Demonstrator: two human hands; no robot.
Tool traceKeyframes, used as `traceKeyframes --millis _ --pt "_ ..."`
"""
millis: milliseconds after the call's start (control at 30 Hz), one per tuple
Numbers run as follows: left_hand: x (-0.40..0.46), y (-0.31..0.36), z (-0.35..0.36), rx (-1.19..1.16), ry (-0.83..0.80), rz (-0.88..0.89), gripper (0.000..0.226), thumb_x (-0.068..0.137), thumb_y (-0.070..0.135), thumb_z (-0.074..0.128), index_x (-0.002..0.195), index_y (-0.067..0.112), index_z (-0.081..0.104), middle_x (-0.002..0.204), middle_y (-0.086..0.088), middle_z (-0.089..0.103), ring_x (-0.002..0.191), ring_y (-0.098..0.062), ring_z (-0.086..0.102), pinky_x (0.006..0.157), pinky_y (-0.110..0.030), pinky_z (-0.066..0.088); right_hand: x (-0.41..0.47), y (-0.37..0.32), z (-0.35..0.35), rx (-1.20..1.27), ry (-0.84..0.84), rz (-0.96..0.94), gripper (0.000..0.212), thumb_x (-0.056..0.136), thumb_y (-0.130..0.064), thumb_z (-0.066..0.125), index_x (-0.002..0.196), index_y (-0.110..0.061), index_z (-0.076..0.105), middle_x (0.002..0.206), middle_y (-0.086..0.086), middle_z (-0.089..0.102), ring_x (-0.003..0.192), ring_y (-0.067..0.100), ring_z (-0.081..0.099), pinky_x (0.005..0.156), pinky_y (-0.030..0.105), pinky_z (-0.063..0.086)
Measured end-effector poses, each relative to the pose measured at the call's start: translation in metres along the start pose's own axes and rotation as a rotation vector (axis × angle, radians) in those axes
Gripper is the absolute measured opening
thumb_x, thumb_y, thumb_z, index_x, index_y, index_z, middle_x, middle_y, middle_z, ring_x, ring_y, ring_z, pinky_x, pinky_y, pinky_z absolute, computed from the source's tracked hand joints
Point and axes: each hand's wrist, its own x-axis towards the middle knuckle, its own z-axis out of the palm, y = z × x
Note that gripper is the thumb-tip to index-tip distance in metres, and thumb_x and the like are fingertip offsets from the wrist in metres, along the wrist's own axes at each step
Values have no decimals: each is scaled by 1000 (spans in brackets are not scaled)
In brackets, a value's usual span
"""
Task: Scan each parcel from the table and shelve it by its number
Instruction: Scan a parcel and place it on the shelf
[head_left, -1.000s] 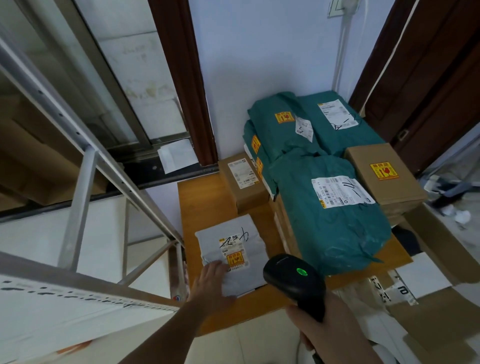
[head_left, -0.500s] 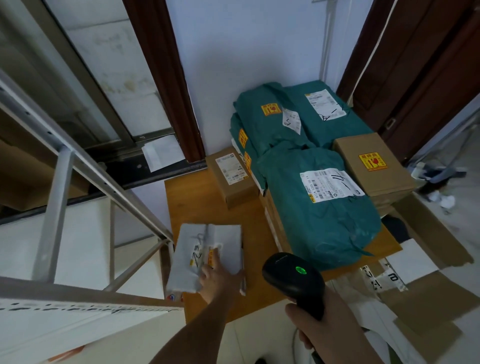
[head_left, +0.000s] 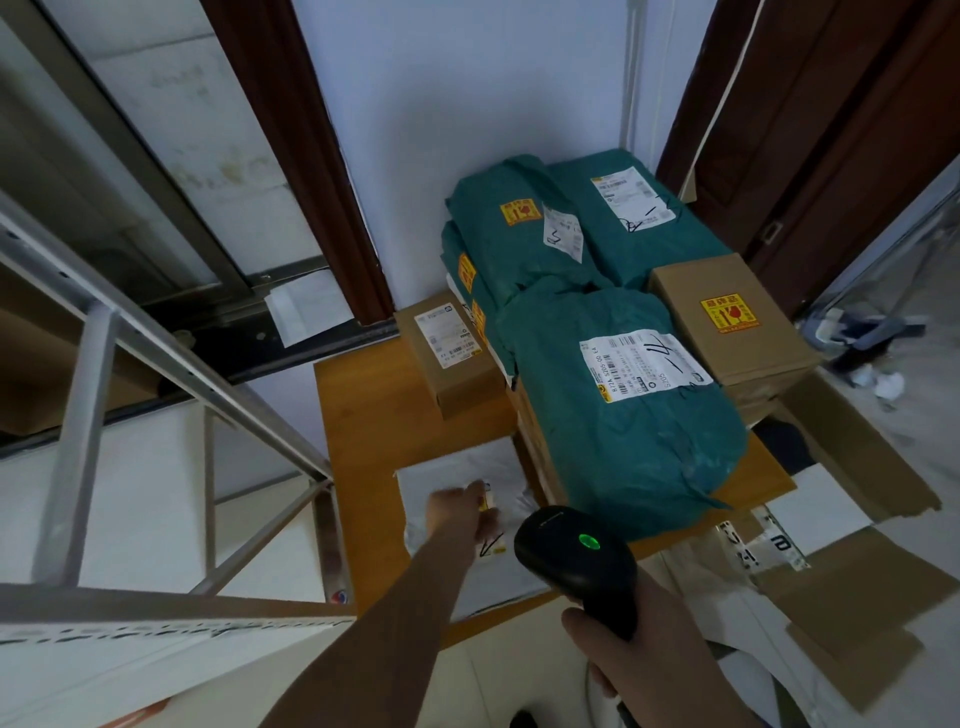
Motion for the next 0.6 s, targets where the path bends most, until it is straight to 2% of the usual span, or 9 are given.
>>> traceKeyframes --millis 33,100,167,200,267,367,467,567,600 --pt "3 1 -9 86 70 69 29 95 26 78 114 8 65 89 -6 70 68 -21 70 66 -37 64 1 0 0 1 2 2 30 82 -10 71 101 -30 58 47 0 62 41 8 59 47 20 46" --pt "16 -10 -31 326 187 207 53 87 39 84 127 15 56 113 -5 65 98 -22 65 89 -41 58 2 -1 0 -6 -1 3 28 82 -11 71 100 -29 57 47 -1 62 41 8 59 47 20 46" --pt "28 -26 -49 487 246 163 85 79 51 87 142 16 43 134 -9 53 124 -30 55 103 -45 49 4 -2 1 -20 -8 7 28 82 -11 71 100 -27 57 46 -3 62 41 6 59 47 18 46" --pt "36 -34 -55 482 227 85 97 75 55 89 146 13 38 138 -11 52 129 -34 53 106 -47 49 5 -2 1 -23 -13 8 27 83 -10 71 100 -26 56 46 -3 62 41 6 59 47 17 46" --pt "49 -45 -58 258 137 -80 102 73 52 91 145 5 37 139 -17 57 125 -39 59 103 -53 53 5 -4 2 -36 -16 4 27 83 -11 70 100 -26 56 46 -2 62 41 5 59 47 16 45" --pt "51 -45 -56 -29 59 -175 81 79 40 91 136 -2 51 134 -24 64 118 -42 66 92 -48 57 4 -4 5 -39 -10 -12 26 82 -10 70 98 -26 58 45 -3 61 40 5 58 46 15 44" --pt "49 -45 -52 -206 -82 -207 74 76 52 88 123 2 63 121 -23 71 100 -40 72 93 -55 60 2 -4 8 -34 -20 -22 27 82 -8 70 98 -27 58 43 -4 59 39 4 56 45 15 43" --pt "45 -43 -55 -345 -173 -196 78 68 63 88 118 7 66 109 -21 77 92 -40 77 79 -54 64 -3 -7 10 -36 -30 -31 28 83 -8 69 98 -28 57 44 -4 60 39 4 57 45 16 44" --pt "45 -43 -56 -358 -183 -185 83 62 63 89 118 7 67 107 -21 77 91 -40 78 79 -55 64 -4 -8 11 -33 -33 -32 28 84 -7 69 98 -27 57 44 -3 60 38 4 56 44 16 44"
